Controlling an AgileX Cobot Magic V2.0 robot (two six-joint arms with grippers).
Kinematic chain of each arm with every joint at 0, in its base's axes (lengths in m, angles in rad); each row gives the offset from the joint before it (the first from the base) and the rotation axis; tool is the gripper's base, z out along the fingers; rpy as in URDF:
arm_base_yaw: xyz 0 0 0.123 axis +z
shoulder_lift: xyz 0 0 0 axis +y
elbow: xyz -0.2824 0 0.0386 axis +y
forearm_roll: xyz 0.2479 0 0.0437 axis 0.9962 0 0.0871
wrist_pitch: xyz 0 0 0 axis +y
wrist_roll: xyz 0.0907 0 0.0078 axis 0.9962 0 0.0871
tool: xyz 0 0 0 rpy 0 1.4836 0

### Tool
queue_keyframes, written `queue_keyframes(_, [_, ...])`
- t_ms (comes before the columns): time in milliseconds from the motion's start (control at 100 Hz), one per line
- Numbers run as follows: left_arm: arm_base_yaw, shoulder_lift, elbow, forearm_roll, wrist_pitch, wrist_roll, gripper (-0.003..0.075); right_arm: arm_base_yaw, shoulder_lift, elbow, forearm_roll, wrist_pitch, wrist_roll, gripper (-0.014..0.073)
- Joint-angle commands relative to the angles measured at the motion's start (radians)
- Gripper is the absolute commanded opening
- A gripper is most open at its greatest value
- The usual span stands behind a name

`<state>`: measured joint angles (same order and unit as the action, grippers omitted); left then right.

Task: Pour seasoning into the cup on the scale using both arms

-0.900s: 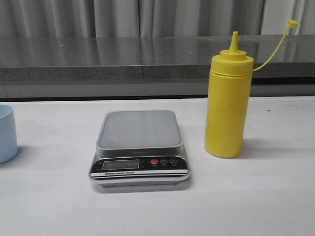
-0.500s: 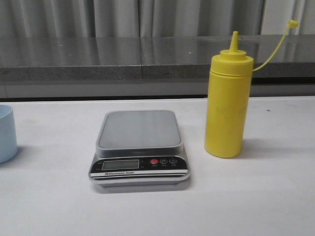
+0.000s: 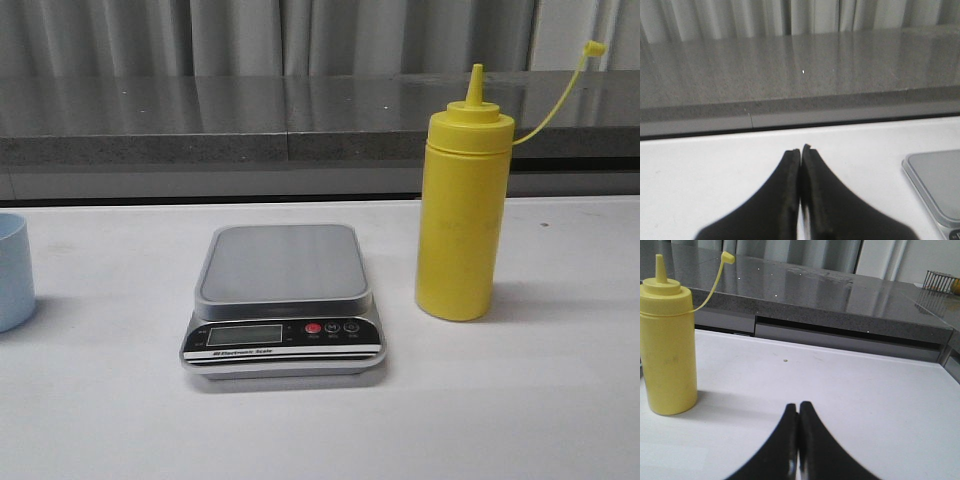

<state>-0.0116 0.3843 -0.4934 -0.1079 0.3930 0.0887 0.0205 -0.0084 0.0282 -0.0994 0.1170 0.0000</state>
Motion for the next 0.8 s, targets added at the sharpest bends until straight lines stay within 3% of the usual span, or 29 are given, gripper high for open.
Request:
queue_keyframes(0, [0.001,0.123,-0.131,-0.013,0.041,-0.006,-0.0018,-0.007,-0.017,0.001,-0.009,-0.082,0.000,-0.0067])
queue_keyframes(340, [0.001,0.545,-0.403,-0.013,0.162,-0.006,-0.0018,-0.007,-0.017,0.001,-0.009,-0.082,0.000,-0.0067])
queue_keyframes(790, [0.001,0.919,-0.458,0.014,0.149,-0.006,-0.0018,-0.007,-0.017,0.001,-0.009,-0.082,0.000,-0.0067])
